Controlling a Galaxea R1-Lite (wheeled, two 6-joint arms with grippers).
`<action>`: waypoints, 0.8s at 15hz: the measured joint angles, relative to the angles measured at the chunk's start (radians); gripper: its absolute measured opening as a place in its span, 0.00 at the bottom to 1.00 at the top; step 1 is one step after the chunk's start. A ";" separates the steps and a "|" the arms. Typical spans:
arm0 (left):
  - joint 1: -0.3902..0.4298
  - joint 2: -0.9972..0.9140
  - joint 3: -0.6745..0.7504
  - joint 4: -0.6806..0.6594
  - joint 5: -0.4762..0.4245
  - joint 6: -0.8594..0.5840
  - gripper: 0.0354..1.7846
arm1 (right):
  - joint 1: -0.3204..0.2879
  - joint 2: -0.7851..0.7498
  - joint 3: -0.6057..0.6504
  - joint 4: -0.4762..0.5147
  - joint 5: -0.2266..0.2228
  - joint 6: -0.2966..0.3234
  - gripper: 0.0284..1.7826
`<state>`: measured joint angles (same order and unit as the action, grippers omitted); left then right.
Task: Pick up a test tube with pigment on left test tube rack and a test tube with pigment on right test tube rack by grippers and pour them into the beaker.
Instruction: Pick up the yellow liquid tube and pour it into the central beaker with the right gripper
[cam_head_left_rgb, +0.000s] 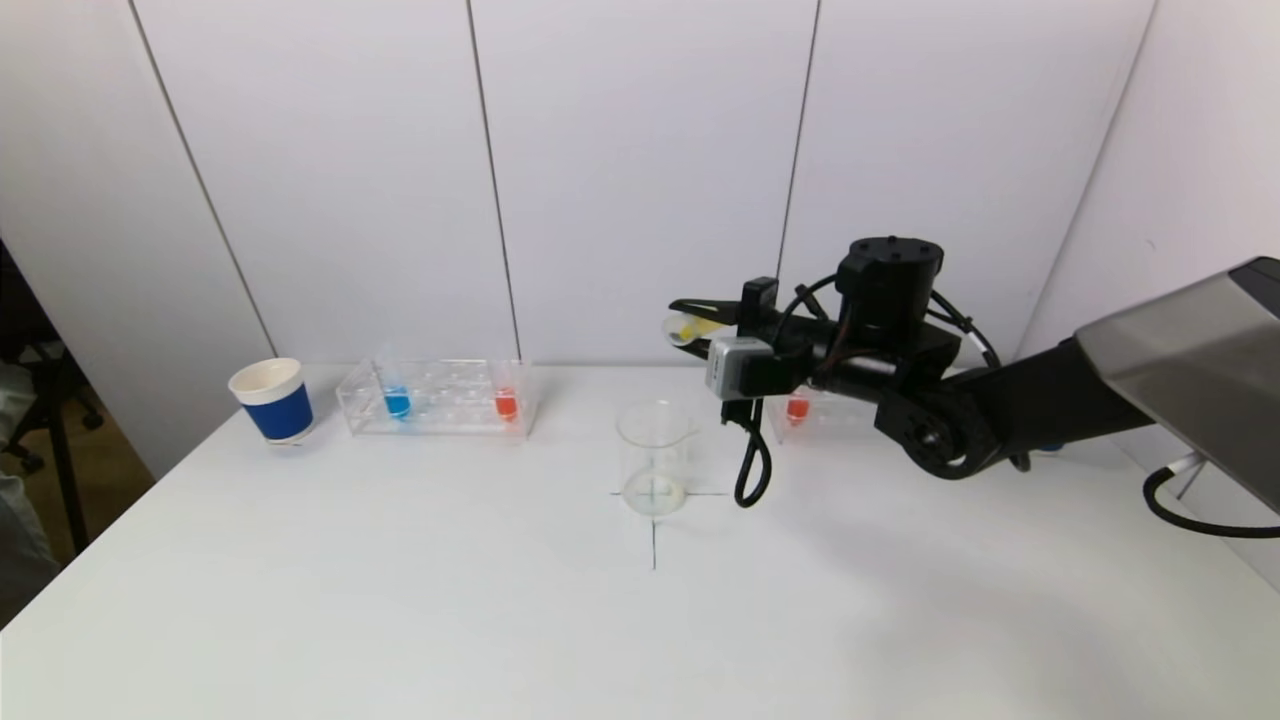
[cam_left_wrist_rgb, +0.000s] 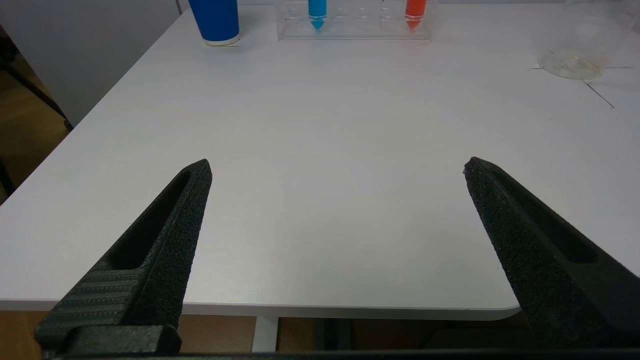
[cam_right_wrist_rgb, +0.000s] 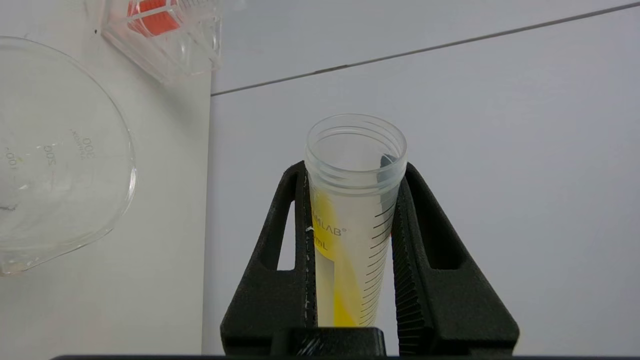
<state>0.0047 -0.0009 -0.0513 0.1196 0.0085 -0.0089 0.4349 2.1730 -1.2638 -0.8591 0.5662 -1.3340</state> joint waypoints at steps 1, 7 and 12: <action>0.001 0.000 0.000 0.000 0.000 0.000 0.99 | 0.002 0.003 0.004 -0.004 0.000 -0.006 0.26; 0.000 0.000 0.000 0.000 0.000 0.000 0.99 | 0.009 0.010 0.016 -0.008 -0.001 -0.039 0.26; 0.000 0.000 0.000 0.000 0.000 0.000 0.99 | 0.010 0.013 0.036 -0.009 -0.001 -0.066 0.26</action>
<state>0.0043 -0.0009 -0.0515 0.1196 0.0089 -0.0089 0.4453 2.1860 -1.2281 -0.8677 0.5655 -1.3998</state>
